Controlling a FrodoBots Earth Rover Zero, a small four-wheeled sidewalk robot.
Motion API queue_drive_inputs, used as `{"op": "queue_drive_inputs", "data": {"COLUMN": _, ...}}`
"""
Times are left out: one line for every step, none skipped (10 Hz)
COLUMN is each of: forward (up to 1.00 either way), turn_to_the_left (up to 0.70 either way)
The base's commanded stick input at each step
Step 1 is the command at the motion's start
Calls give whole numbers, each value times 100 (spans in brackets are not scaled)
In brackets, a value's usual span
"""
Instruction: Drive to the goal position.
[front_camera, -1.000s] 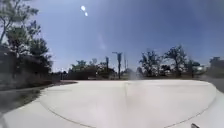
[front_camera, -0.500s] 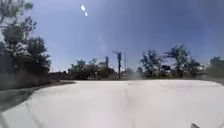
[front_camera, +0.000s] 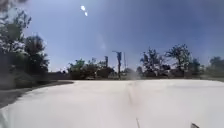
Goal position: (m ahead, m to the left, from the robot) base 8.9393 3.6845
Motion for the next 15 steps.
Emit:
{"op": "queue_drive_inputs", "data": {"forward": 70, "turn_to_the_left": 0}}
{"op": "queue_drive_inputs", "data": {"forward": 70, "turn_to_the_left": 0}}
{"op": "queue_drive_inputs", "data": {"forward": 70, "turn_to_the_left": 0}}
{"op": "queue_drive_inputs", "data": {"forward": 70, "turn_to_the_left": 0}}
{"op": "queue_drive_inputs", "data": {"forward": 70, "turn_to_the_left": 0}}
{"op": "queue_drive_inputs", "data": {"forward": 70, "turn_to_the_left": 5}}
{"op": "queue_drive_inputs", "data": {"forward": 70, "turn_to_the_left": 14}}
{"op": "queue_drive_inputs", "data": {"forward": 70, "turn_to_the_left": 14}}
{"op": "queue_drive_inputs", "data": {"forward": 70, "turn_to_the_left": 14}}
{"op": "queue_drive_inputs", "data": {"forward": 70, "turn_to_the_left": 14}}
{"op": "queue_drive_inputs", "data": {"forward": 70, "turn_to_the_left": 14}}
{"op": "queue_drive_inputs", "data": {"forward": 70, "turn_to_the_left": 14}}
{"op": "queue_drive_inputs", "data": {"forward": 70, "turn_to_the_left": 1}}
{"op": "queue_drive_inputs", "data": {"forward": 70, "turn_to_the_left": 0}}
{"op": "queue_drive_inputs", "data": {"forward": 70, "turn_to_the_left": 0}}
